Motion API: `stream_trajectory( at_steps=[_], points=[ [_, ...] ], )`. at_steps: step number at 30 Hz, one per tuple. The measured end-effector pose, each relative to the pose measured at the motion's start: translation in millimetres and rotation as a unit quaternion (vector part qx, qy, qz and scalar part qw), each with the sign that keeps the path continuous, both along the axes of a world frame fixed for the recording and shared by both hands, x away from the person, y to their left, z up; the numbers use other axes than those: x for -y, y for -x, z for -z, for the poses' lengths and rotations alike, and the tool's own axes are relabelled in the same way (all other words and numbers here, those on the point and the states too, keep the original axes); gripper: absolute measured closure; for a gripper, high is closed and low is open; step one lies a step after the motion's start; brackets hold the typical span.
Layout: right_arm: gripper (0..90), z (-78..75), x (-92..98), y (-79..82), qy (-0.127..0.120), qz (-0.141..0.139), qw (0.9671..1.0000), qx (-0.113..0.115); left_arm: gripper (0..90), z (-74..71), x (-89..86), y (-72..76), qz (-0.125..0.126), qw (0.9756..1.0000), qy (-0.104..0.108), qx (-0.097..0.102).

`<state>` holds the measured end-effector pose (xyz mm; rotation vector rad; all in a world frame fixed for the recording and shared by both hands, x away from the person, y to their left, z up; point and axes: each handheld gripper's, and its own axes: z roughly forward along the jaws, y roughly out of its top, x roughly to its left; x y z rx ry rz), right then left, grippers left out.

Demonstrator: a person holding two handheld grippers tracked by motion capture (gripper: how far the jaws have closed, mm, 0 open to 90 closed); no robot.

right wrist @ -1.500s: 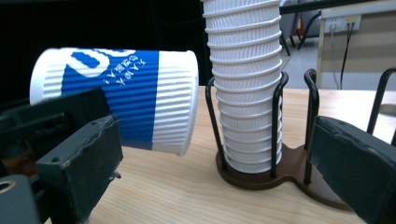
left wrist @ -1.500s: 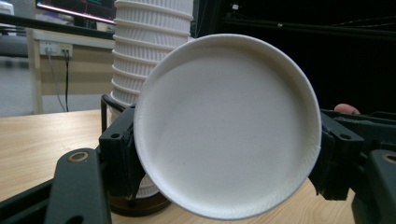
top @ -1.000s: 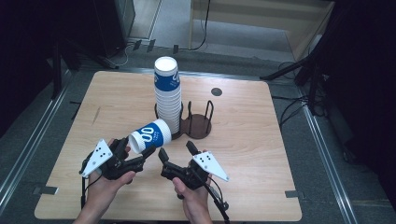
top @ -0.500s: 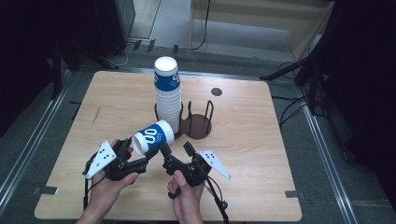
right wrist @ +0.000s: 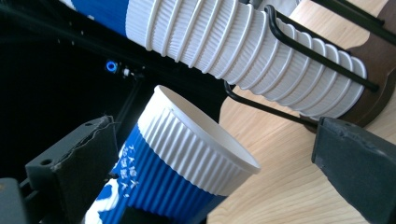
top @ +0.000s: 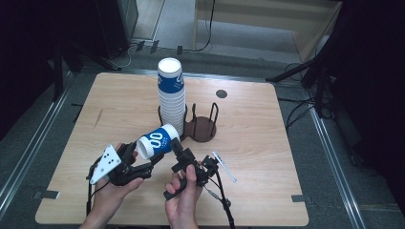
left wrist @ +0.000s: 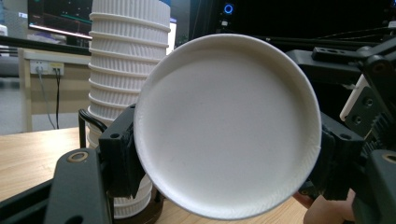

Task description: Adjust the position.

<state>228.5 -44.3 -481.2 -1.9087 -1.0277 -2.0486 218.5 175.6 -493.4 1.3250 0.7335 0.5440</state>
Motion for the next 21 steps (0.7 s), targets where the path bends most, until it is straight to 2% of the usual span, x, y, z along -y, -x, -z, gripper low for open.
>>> stream_trajectory(
  at_steps=[1,2,3,4,6,7,10,12,16,17,21],
  points=[
    [0.3,1.3,-0.6,-1.1,-0.020,-0.002,0.9997,-0.015,26.3,0.0,0.2,0.2,0.000,1.0000,-0.001,0.000],
    [0.3,1.3,-0.6,-1.1,-0.020,-0.002,0.9997,-0.015,26.3,0.0,0.2,0.2,0.000,1.0000,-0.001,0.000],
    [0.3,2.0,-0.8,-1.4,-0.027,-0.003,0.9994,-0.021,26.3,0.0,0.4,0.3,0.001,1.0000,-0.001,0.000],
    [0.3,4.5,-1.3,-2.2,-0.045,-0.005,0.9984,-0.035,26.3,-0.1,0.5,0.3,0.002,1.0000,0.000,0.000],
    [0.3,5.8,-1.8,-2.6,-0.053,-0.004,0.9978,-0.040,26.3,-0.2,1.3,0.6,0.003,1.0000,0.001,0.001],
    [0.3,8.1,-2.9,-2.5,-0.069,-0.006,0.9962,-0.052,26.3,-0.1,1.6,0.7,0.002,1.0000,-0.001,0.002],
    [0.1,10.3,-4.6,-2.7,-0.082,-0.002,0.9948,-0.060,26.3,0.4,2.5,0.7,0.003,1.0000,-0.003,0.003],
    [0.0,12.3,-6.6,-2.7,-0.109,-0.008,0.9912,-0.074,26.3,0.9,3.2,0.8,0.003,1.0000,-0.007,0.003],
    [0.0,12.0,-8.2,-3.0,-0.127,-0.010,0.9888,-0.077,26.3,1.3,4.3,0.9,0.004,0.9999,-0.009,0.005],
    [0.0,11.5,-8.8,-3.7,-0.138,-0.012,0.9871,-0.079,26.3,1.5,4.7,1.1,0.005,0.9999,-0.009,0.004],
    [0.0,11.1,-10.5,-5.2,-0.144,-0.014,0.9860,-0.082,26.4,2.3,6.5,1.3,0.006,0.9999,-0.012,0.004]
  ],
)
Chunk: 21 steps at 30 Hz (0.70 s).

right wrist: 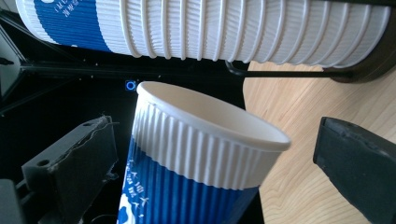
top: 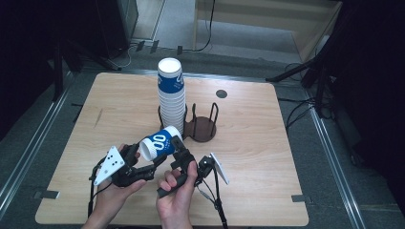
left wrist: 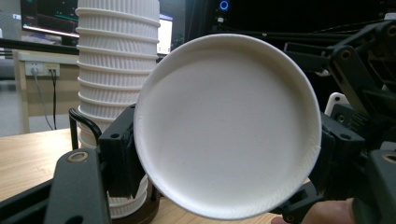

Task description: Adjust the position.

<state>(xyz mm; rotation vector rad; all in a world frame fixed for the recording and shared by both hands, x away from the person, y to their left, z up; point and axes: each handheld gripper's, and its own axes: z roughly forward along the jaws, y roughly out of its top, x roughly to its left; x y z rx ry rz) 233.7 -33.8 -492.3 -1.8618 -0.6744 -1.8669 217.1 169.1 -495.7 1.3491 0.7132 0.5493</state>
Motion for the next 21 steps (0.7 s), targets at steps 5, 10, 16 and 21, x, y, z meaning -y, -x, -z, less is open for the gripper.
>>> stream_trajectory(
  at_steps=[5,10,16,21],
  points=[
    [0.0,0.9,-4.6,-2.3,-0.009,-0.004,0.9999,-0.007,26.3,-0.2,2.0,1.1,0.001,1.0000,-0.008,0.004],
    [0.0,0.2,-6.3,-5.6,-0.012,-0.009,0.9999,-0.006,26.4,-0.5,2.7,1.9,0.005,1.0000,-0.008,0.001],
    [0.0,0.9,-8.8,-14.6,-0.022,-0.028,0.9993,-0.011,26.4,-1.0,1.4,1.6,0.010,0.9999,-0.005,-0.006],
    [2.3,2.5,-8.3,-17.7,-0.036,-0.032,0.9988,0.002,26.4,-2.4,1.7,2.7,0.016,0.9998,-0.003,-0.011]
  ],
)
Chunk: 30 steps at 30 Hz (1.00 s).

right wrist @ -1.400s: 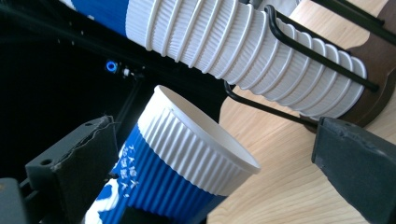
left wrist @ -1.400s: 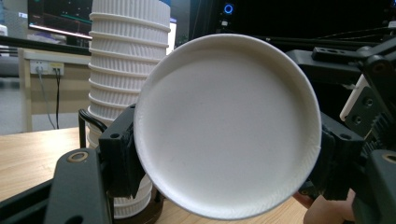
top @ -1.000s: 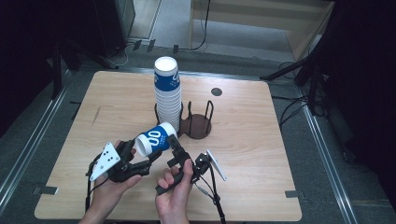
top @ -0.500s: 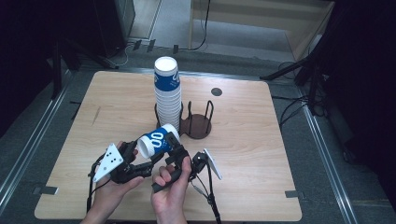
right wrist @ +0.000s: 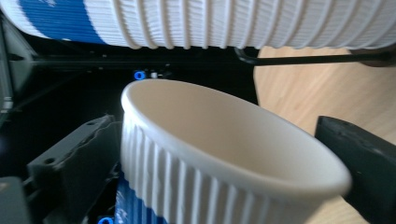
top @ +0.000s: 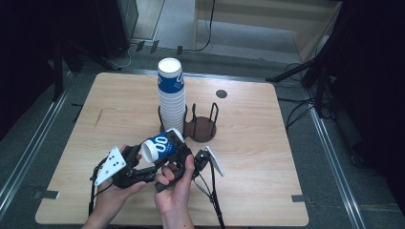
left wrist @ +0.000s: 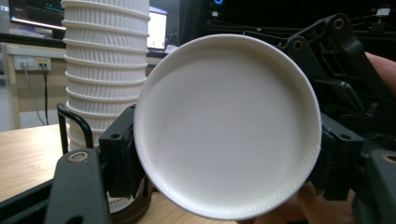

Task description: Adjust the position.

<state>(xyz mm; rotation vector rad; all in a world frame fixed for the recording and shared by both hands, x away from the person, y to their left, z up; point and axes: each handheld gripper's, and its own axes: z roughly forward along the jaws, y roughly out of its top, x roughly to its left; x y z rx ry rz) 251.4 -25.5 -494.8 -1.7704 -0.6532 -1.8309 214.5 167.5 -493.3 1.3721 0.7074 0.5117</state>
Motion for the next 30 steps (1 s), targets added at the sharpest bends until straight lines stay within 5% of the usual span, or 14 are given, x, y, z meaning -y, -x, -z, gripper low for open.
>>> stream_trajectory(
  at_steps=[7,14,22,24,26,30],
  points=[
    [10.8,2.1,-0.2,-1.9,-0.010,-0.002,1.0000,0.000,26.0,-2.0,-1.0,0.7,-0.001,1.0000,0.001,-0.002],
    [12.9,2.1,-0.8,-0.9,-0.004,-0.001,1.0000,0.008,25.1,-4.1,-3.8,3.6,-0.004,0.9996,0.007,-0.026],
    [13.4,-2.1,5.4,-1.6,0.023,0.019,0.9987,0.040,11.3,-7.3,-12.3,4.4,0.012,0.9972,0.053,-0.051],
    [13.4,-5.0,8.2,-1.6,0.037,0.026,0.9974,0.055,8.5,-7.9,-14.6,5.2,0.004,0.9972,0.052,-0.054],
    [13.4,-8.6,11.7,-1.5,0.055,0.036,0.9950,0.076,8.4,-9.4,-15.9,8.3,-0.025,0.9981,0.026,-0.051],
    [13.3,-11.0,15.3,-2.1,0.073,0.045,0.9925,0.087,6.0,-11.4,-19.1,9.1,-0.011,0.9962,0.041,-0.076]
  ],
)
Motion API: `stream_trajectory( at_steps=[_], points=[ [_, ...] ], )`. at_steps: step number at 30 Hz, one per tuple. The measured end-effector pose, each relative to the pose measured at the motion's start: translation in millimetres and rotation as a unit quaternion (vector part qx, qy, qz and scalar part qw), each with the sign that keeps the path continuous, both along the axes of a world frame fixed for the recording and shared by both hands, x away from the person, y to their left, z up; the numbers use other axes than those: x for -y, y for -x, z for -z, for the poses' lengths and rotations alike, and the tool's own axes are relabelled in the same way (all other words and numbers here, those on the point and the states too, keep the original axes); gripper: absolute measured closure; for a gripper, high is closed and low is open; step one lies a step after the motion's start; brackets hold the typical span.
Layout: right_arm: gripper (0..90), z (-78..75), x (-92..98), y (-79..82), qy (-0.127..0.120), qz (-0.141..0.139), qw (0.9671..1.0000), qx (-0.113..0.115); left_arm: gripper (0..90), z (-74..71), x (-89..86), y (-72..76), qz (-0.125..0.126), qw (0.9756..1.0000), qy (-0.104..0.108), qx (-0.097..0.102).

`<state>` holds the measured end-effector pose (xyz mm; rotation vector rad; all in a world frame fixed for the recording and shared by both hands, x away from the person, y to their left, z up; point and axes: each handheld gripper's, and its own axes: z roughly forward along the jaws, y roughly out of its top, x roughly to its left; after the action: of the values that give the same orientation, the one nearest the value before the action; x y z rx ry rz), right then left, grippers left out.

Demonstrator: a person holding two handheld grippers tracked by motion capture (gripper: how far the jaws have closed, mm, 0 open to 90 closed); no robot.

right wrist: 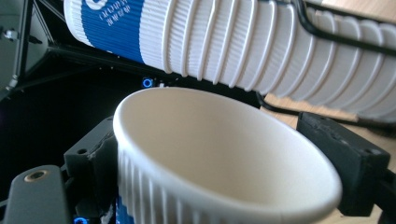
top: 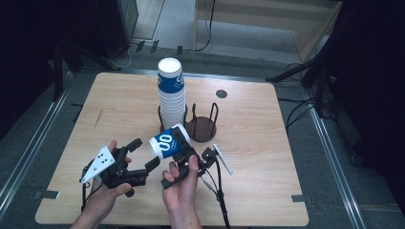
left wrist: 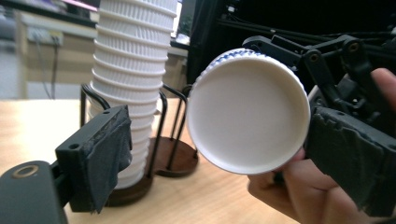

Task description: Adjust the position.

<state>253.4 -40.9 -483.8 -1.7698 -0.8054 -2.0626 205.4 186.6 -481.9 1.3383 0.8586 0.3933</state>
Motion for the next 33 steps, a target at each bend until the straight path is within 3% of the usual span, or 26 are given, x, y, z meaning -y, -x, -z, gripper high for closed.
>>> stream_trajectory(
  at_steps=[3,5,6,9,13,18,21,23,28,33],
  points=[
    [13.3,-0.5,4.3,-1.5,0.012,0.007,0.9999,0.006,1.8,-0.6,-2.4,0.7,0.009,0.9998,-0.003,-0.015],
    [13.3,-1.5,6.8,-1.4,0.019,0.012,0.9995,0.022,0.0,-0.4,-3.6,1.2,0.014,0.9996,-0.010,-0.020],
    [13.3,-2.8,9.3,-0.9,0.027,0.016,0.9987,0.041,0.0,0.1,-4.5,1.7,0.015,0.9993,-0.025,-0.022],
    [13.3,-4.3,12.2,-0.7,0.037,0.019,0.9976,0.055,0.0,0.5,-5.3,2.2,0.019,0.9991,-0.031,-0.024],
    [13.2,-6.8,20.3,-1.8,0.074,0.033,0.9938,0.076,0.0,0.8,-8.6,2.6,0.022,0.9985,-0.043,-0.026],
    [13.2,-7.6,27.1,-2.9,0.099,0.043,0.9896,0.095,0.0,3.0,-14.0,0.5,0.017,0.9981,-0.048,-0.036],
    [13.3,-9.2,31.6,-3.1,0.120,0.046,0.9860,0.107,0.0,4.7,-19.6,-1.3,0.013,0.9979,-0.043,-0.046],
    [13.5,-10.2,33.9,-3.1,0.139,0.050,0.9819,0.118,0.0,6.4,-23.6,-2.2,0.008,0.9979,-0.041,-0.050],
    [13.6,-13.0,39.8,-0.7,0.197,0.050,0.9681,0.146,0.0,12.4,-33.2,-4.9,-0.008,0.9970,-0.045,-0.062],
    [13.6,-13.6,47.0,-1.1,0.218,0.056,0.9624,0.152,0.0,15.8,-39.3,-6.1,-0.014,0.9961,-0.054,-0.068]
  ],
)
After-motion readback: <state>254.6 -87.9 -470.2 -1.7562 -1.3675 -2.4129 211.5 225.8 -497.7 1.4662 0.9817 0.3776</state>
